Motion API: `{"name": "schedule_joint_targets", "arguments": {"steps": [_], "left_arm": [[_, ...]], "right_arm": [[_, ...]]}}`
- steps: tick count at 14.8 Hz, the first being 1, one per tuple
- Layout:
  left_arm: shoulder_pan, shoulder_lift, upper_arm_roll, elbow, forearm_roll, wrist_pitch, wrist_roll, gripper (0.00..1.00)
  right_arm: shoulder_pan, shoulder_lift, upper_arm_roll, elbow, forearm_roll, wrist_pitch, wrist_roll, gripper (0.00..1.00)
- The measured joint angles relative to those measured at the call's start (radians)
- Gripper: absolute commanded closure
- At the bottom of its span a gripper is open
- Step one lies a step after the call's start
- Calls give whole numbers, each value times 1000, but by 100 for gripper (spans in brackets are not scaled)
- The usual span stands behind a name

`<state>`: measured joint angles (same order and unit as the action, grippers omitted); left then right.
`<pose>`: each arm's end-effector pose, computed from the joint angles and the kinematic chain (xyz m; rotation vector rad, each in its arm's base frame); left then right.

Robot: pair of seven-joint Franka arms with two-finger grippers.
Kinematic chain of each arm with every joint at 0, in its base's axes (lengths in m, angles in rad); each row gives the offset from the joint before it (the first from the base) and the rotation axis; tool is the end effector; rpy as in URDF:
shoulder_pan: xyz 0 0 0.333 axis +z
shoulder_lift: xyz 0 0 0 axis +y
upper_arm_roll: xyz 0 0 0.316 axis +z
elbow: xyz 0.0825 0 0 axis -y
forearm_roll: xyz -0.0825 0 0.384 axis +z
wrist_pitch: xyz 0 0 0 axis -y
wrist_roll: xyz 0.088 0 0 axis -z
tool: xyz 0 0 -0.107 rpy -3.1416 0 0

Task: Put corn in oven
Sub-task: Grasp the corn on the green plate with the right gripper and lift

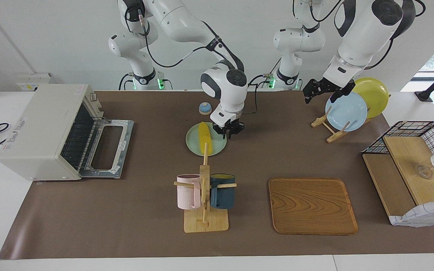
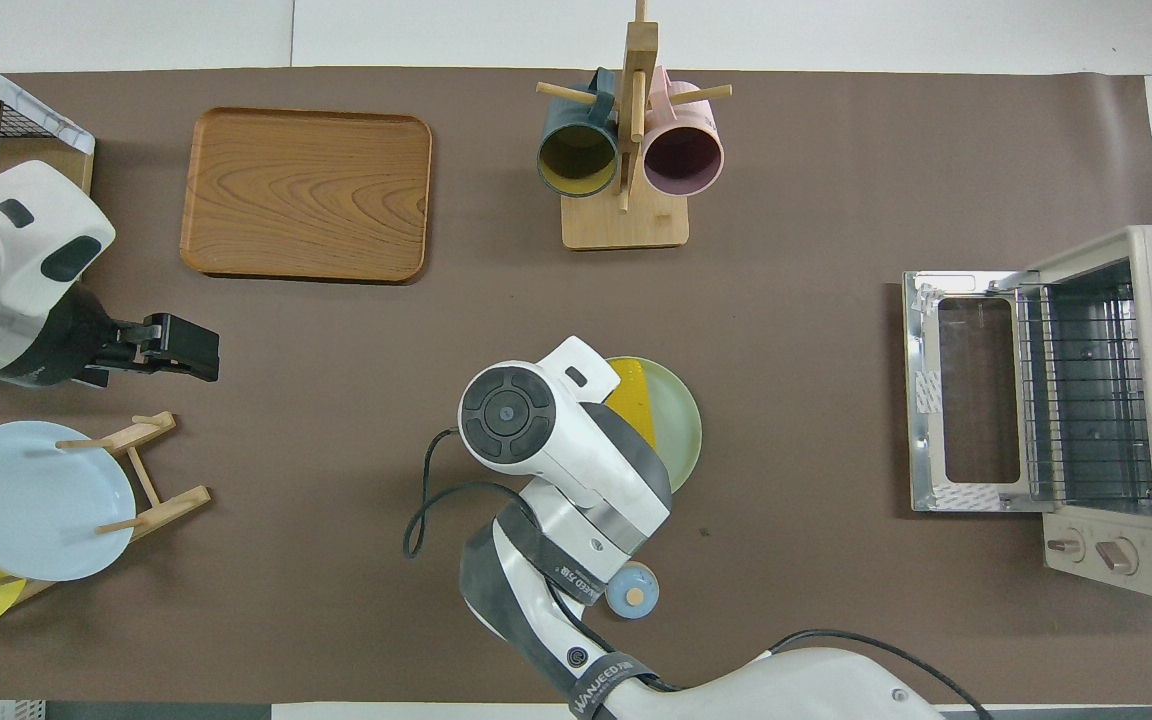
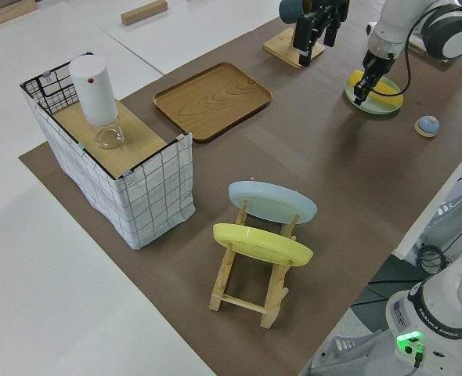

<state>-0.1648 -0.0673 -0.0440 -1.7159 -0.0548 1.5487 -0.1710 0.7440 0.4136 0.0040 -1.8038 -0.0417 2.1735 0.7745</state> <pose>0.5144 -0.1158 0.5911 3.1045 -0.0559 -0.1677 0.4718 0.4353 0.3130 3.0880 -0.0037 -0.0147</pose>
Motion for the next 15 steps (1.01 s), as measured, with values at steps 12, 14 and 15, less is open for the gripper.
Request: {"name": "schedule_joint_targets", "arguments": {"steps": [12, 14, 15], "left_arm": [[2, 31, -1, 74, 0, -52, 29, 0], [10, 31, -1, 75, 0, -52, 29, 0], [16, 30, -1, 75, 0, -52, 30, 0]], "right_arm": [[9, -35, -4, -27, -50, -51, 0, 100], [-18, -43, -12, 47, -93, -179, -7, 100], [-46, -52, -14, 75, -102, -230, -33, 100]]}}
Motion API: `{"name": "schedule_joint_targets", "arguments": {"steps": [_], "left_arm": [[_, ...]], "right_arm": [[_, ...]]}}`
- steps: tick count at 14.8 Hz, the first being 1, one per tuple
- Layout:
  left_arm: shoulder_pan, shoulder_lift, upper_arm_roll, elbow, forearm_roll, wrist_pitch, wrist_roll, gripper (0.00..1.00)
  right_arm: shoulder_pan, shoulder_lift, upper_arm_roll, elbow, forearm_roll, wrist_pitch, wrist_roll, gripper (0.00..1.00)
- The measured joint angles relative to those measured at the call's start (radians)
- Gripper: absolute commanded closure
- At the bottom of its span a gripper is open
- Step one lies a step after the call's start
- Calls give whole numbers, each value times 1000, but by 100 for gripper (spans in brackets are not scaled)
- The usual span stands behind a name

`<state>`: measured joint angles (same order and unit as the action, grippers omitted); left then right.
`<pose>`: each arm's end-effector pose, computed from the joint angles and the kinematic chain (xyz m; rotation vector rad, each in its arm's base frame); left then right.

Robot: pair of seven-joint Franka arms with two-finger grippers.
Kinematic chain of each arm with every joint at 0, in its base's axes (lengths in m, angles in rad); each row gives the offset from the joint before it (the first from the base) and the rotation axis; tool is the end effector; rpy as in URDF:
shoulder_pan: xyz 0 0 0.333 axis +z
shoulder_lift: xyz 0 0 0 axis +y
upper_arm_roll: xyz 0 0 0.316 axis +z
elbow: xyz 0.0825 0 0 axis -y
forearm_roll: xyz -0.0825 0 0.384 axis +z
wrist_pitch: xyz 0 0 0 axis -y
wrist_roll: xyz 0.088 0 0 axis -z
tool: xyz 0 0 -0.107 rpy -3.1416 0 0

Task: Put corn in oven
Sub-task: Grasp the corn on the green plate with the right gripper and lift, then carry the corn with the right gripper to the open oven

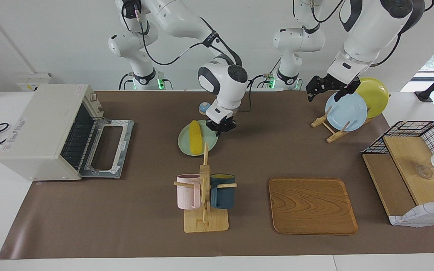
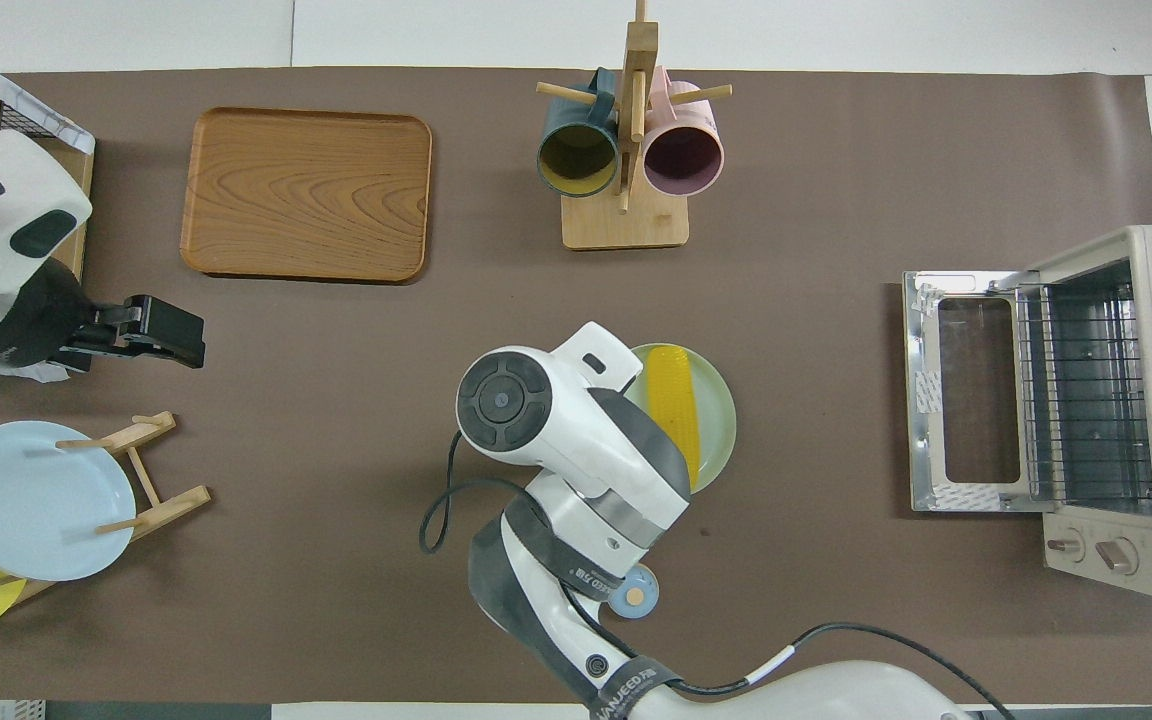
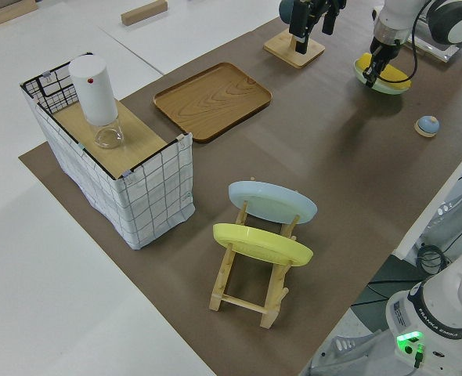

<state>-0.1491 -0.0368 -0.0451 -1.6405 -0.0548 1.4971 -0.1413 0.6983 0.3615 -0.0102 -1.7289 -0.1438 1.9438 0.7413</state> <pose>0.5221 -0.1095 0.6060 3.1008 -0.0836 -0.1770 0.4963 0.3962 0.3623 2.9446 0.0140 -0.0341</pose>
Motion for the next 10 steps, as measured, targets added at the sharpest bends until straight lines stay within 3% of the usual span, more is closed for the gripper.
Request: {"name": "schedule_joint_targets", "arguments": {"steps": [6, 10], "left_arm": [[10, 0, -1, 2, 0, 0, 3, 0], [11, 0, -5, 2, 0, 0, 4, 0]], "right_arm": [[-250, -128, -8, 16, -29, -246, -290, 100], [-396, -187, -10, -69, -86, -269, -455, 100]]}}
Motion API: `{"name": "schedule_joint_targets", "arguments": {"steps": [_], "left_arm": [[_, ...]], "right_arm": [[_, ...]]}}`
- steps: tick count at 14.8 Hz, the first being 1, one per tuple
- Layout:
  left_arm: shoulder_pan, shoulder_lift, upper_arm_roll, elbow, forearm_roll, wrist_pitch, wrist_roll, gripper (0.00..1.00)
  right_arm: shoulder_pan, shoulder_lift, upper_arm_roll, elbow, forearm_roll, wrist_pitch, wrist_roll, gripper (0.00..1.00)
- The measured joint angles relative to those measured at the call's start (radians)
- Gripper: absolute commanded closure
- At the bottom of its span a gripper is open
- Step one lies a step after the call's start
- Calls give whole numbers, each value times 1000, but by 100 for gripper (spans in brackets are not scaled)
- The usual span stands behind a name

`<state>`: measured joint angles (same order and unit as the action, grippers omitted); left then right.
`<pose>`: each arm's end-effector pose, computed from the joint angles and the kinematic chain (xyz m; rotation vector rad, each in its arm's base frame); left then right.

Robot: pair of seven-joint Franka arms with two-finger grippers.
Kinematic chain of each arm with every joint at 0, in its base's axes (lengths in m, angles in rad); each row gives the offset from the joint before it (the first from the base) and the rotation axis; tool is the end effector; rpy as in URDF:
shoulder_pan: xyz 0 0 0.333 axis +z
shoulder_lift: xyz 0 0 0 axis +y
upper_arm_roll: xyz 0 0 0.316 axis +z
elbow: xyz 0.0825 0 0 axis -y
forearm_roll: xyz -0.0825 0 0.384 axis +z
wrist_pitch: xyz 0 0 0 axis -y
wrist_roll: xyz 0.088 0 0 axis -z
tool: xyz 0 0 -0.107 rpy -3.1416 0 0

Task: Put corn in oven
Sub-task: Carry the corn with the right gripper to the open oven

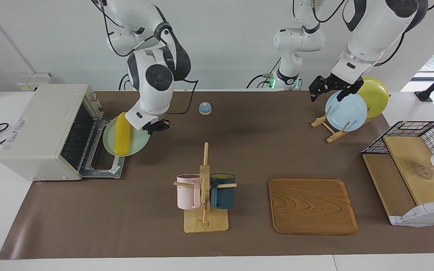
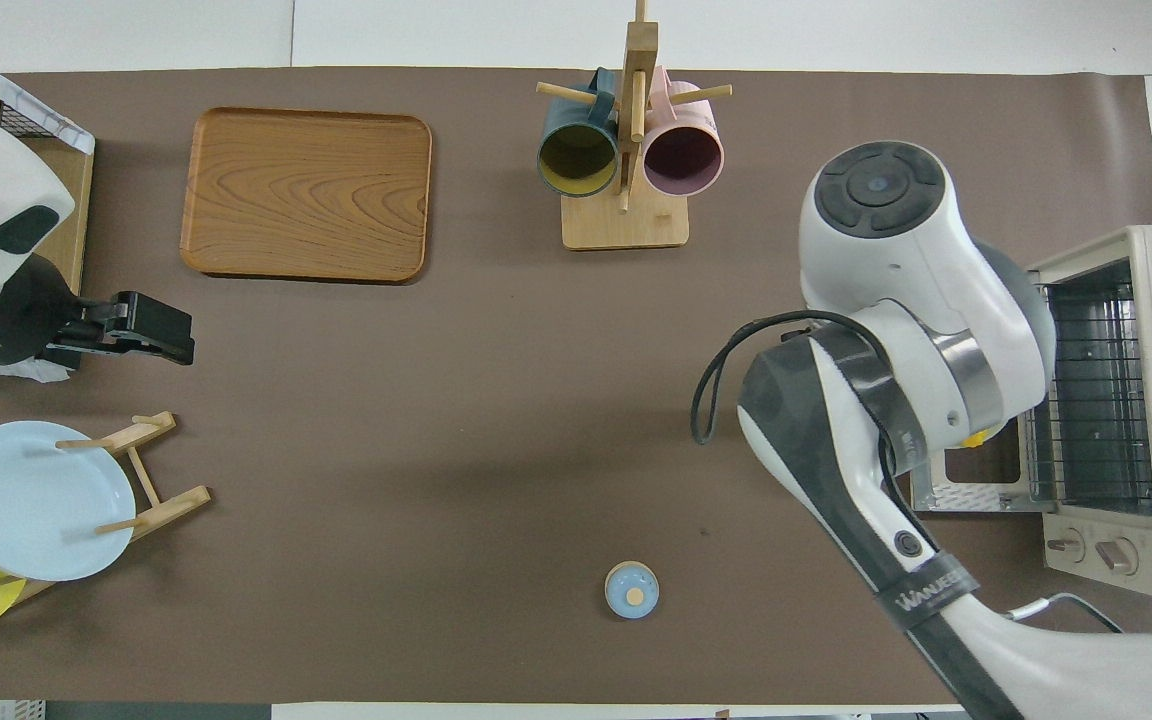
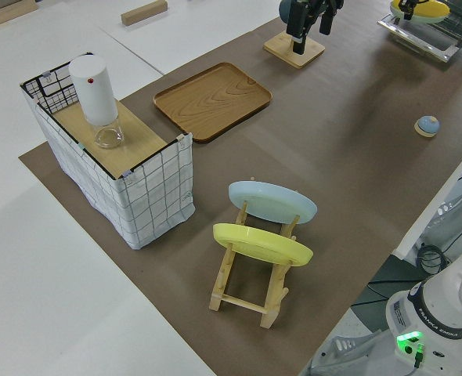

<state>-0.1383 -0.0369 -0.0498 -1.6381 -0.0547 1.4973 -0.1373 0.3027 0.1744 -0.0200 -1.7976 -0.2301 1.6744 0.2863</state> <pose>0.5229 -0.1063 0.6072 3.1004 -0.0804 -0.1725 0.5588 0.1397 0.4302 2.8225 0.0770 -0.3152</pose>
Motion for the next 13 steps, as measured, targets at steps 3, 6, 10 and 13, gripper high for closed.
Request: {"name": "schedule_joint_targets", "arguments": {"steps": [3, 6, 10, 13], "left_arm": [[1, 0, -2, 0, 0, 0, 0, 0], [2, 0, -2, 0, 0, 0, 0, 0], [4, -1, -2, 1, 0, 0, 0, 0], [5, -1, -1, 1, 0, 0, 0, 0]], "right_arm": [[-118, -13, -1, -38, -4, 14, -125, 100], [-211, -21, -1, -97, -6, 115, -218, 100], [-248, -51, 0, -219, -45, 254, -238, 100], [-264, -77, 1, -281, -56, 322, -264, 100]]}}
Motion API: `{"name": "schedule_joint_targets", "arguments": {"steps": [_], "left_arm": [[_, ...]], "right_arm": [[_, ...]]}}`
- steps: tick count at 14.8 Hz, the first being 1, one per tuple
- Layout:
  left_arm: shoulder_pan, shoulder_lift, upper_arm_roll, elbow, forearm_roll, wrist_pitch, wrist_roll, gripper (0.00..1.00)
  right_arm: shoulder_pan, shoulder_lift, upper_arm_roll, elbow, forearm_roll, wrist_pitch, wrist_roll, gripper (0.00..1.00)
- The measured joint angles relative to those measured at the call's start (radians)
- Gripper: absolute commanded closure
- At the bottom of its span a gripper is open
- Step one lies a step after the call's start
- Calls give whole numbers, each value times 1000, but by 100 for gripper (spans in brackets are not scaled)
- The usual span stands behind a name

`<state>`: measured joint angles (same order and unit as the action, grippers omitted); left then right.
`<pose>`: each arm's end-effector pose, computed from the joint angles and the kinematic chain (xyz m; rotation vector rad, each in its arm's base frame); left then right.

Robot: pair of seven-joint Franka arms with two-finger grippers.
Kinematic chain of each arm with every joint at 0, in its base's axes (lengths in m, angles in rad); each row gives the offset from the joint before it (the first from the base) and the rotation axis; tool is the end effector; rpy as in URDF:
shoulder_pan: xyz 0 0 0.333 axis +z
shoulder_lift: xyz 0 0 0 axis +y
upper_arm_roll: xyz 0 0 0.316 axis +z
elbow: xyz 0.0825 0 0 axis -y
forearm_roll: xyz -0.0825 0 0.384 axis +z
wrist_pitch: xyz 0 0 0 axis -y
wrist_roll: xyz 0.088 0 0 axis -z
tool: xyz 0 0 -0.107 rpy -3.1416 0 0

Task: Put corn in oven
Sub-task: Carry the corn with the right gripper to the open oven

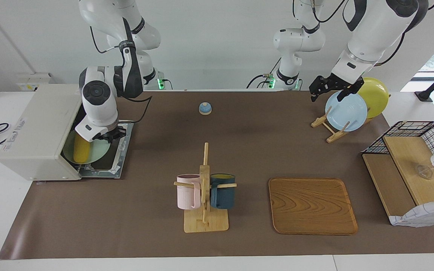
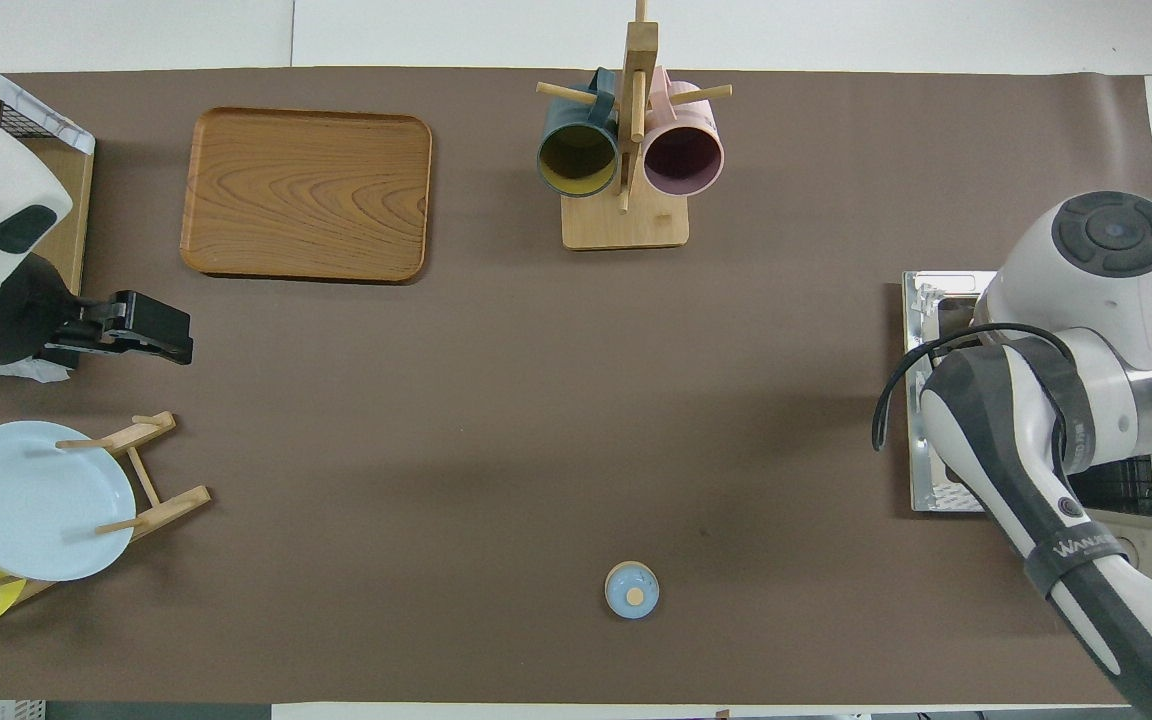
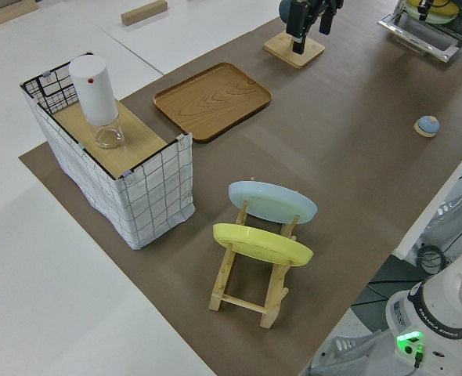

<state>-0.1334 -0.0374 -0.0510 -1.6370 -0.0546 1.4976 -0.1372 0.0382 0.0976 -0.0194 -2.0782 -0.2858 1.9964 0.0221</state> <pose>0.5232 -0.1044 0.6080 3.1004 -0.0749 -0.1694 0.5448 -0.0069 0.3700 2.8698 0.1995 -0.2508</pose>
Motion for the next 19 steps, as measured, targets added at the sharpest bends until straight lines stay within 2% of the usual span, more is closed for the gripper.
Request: {"name": "schedule_joint_targets", "arguments": {"steps": [2, 9, 10, 12, 15, 17, 18, 19], "left_arm": [[2, 0, 0, 0, 0, 0, 0, 0], [8, 0, 0, 0, 0, 0, 0, 0], [8, 0, 0, 0, 0, 0, 0, 0], [8, 0, 0, 0, 0, 0, 0, 0], [8, 0, 0, 0, 0, 0, 0, 0], [8, 0, 0, 0, 0, 0, 0, 0], [8, 0, 0, 0, 0, 0, 0, 0], [8, 0, 0, 0, 0, 0, 0, 0]], "right_arm": [[-31, -10, 0, -28, 0, 40, -40, 100], [-53, -23, 1, -43, -1, 42, -56, 99], [-59, -23, 1, -43, -1, 42, -56, 88], [-63, -23, 1, -45, 0, 42, -56, 76], [-63, -23, 2, -37, 0, 18, -56, 69], [-60, -23, 10, -11, 7, -22, -56, 70], [-55, -24, 14, 6, 12, -38, -56, 76], [-47, -24, 17, 20, 14, -48, -56, 89]]}}
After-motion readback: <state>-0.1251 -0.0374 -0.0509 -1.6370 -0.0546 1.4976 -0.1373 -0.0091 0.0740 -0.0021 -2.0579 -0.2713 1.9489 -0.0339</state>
